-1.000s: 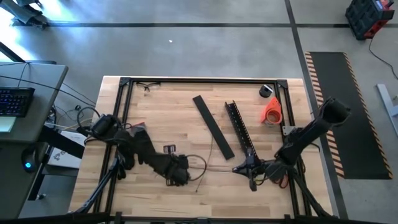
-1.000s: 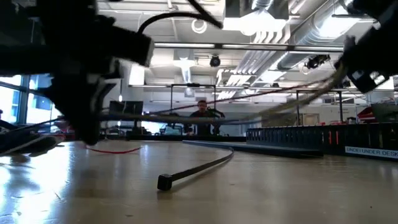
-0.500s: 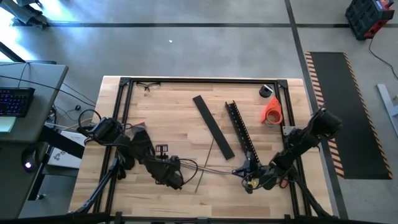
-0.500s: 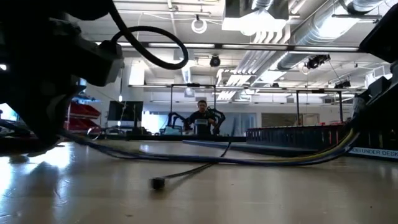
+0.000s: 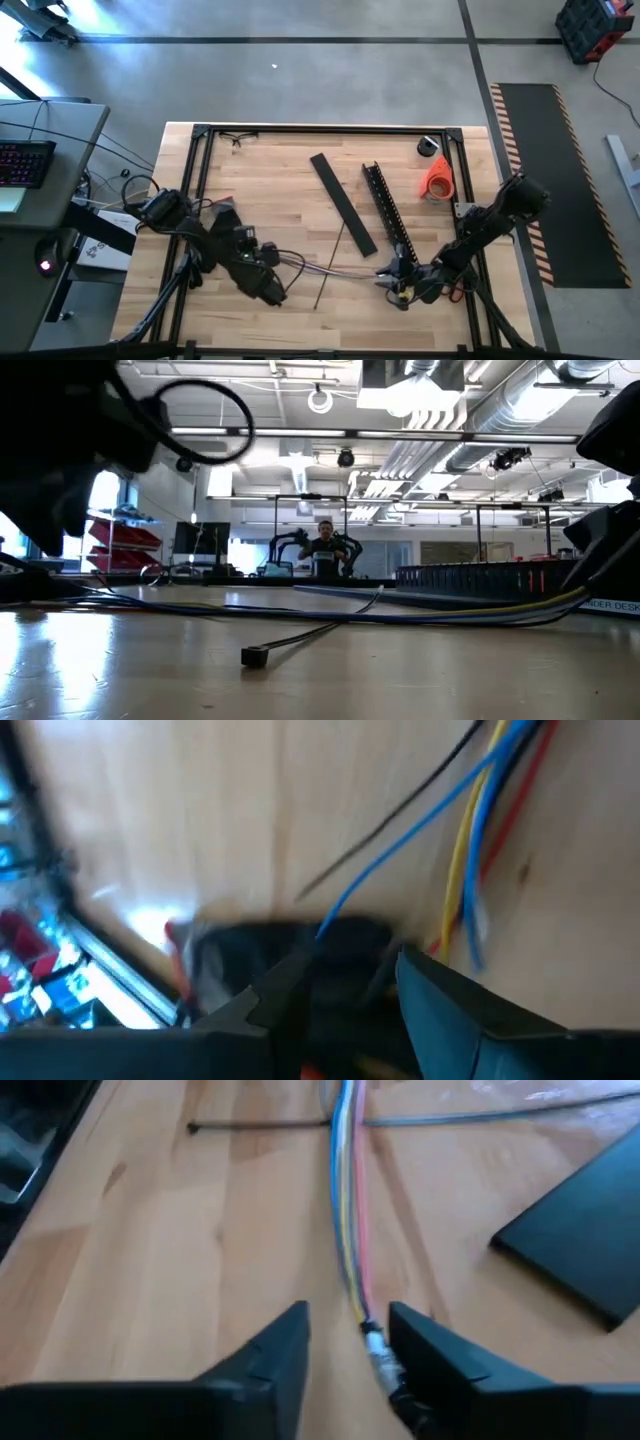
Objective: Ziptie cables
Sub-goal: Wrap the black zip tie on the cables
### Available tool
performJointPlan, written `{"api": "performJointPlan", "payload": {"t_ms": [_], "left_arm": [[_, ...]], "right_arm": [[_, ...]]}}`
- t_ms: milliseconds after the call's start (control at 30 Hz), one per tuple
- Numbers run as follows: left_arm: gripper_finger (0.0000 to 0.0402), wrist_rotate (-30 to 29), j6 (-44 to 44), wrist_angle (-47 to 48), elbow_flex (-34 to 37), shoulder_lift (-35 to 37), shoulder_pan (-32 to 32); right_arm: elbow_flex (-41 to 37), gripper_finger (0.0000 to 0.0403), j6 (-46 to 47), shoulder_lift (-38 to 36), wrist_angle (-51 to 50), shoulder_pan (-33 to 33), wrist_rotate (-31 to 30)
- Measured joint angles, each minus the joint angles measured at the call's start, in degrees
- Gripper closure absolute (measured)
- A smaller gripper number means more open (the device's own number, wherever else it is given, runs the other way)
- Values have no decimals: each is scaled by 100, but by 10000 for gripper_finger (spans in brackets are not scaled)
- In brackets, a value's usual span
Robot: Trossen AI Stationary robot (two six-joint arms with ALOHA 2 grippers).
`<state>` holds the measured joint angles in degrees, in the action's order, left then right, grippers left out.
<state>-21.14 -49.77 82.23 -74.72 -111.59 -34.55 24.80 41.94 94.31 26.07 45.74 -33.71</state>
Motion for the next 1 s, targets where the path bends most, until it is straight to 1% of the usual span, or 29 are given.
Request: {"api": "performJointPlan", "payload": {"t_ms": [100, 200, 300, 400, 467, 500, 667, 733, 833, 867, 933, 1000], "left_arm": [[273, 111, -537, 584, -97, 116, -152], [273, 148, -976, 772, -170, 310, -364], [273, 174, -1401, 521, -172, 547, -596], [273, 145, -1888, -133, -172, 712, -832], [273, 123, -1954, -907, -172, 749, -974], [273, 114, -1843, -1343, -172, 744, -1039], [273, -124, -848, -3411, -172, 488, -1244], [273, -302, -583, -4084, -174, 359, -1288], [273, -1012, -479, -5028, -104, 246, -1424], [273, -1182, -399, -5257, -36, 245, -1486], [273, -1245, -372, -5573, 122, 267, -1616], [273, -1307, -525, -5601, 260, 282, -1739]], "right_arm": [[0, 226, 3, -388, -274, 3, 125], [0, 200, -94, -899, -443, 20, 127], [166, 198, -677, -1275, -526, 124, -164], [682, 210, -1406, -1311, -599, 218, -369], [1126, 221, -1719, -1106, -715, 229, -376], [1358, 226, -1853, -937, -789, 228, -378], [2458, 247, -2849, 165, -920, 194, -208], [2954, 252, -3161, 675, -932, 132, 50], [3866, 256, -3351, 1424, -1310, -97, 684], [4204, 256, -3385, 1657, -1610, -197, 895], [4865, 256, -3429, 2096, -2298, -410, 1306], [5506, 256, -3569, 2497, -3037, -613, 1587]]}}
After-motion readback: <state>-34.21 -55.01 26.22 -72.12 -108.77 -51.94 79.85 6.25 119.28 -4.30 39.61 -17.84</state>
